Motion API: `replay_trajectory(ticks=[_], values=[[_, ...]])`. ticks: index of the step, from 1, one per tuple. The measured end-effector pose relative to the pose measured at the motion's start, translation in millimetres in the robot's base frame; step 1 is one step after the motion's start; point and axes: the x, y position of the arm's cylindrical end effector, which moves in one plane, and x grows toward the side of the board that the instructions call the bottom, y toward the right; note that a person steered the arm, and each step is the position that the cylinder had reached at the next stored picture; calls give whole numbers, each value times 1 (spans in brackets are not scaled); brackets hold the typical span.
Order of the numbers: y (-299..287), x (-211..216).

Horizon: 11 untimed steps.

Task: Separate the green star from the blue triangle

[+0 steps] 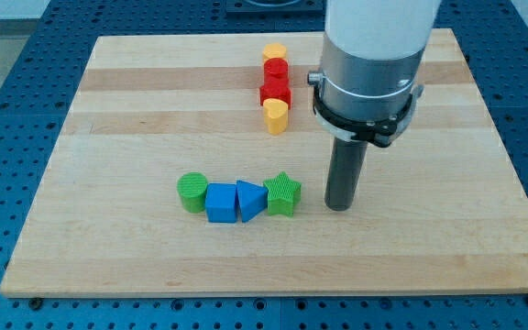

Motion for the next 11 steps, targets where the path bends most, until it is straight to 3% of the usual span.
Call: replay_trajectory(ticks=[1, 4, 6, 8, 9, 11], values=[[-8, -31], [-46, -26], [-87, -50], [-110, -28], [-111, -26], [-53, -18]])
